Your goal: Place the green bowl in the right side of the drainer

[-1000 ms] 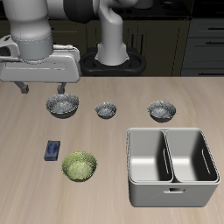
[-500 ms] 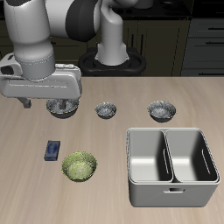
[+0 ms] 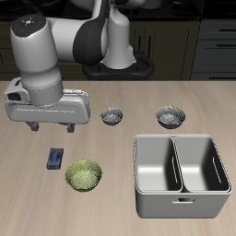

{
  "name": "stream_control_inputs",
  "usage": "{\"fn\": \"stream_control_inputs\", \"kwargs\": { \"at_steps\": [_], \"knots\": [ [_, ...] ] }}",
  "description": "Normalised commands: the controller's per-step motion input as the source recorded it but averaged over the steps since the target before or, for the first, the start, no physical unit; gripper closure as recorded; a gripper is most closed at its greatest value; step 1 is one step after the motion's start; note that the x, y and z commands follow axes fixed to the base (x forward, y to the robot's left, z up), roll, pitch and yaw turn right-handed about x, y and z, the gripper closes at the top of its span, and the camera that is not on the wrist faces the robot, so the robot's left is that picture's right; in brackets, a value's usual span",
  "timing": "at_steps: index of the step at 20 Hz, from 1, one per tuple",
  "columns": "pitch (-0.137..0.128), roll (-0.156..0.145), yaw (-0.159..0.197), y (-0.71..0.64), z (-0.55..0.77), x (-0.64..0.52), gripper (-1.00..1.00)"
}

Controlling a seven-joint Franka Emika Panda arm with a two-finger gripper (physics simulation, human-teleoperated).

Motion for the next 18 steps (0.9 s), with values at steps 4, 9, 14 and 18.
{"fn": "stream_control_inputs", "kwargs": {
  "at_steps": [4, 9, 14, 18],
  "knots": [
    [0.035, 0.005, 0.005, 0.05, -0.37, 0.06, -1.0],
    [0.038, -0.001, -0.001, 0.06, -0.39, 0.07, -1.0],
    [0.022, 0.005, 0.002, -0.04, -0.21, 0.03, -1.0],
    [0.023, -0.013, 0.0, -0.02, -0.24, 0.05, -1.0]
  ]
}}
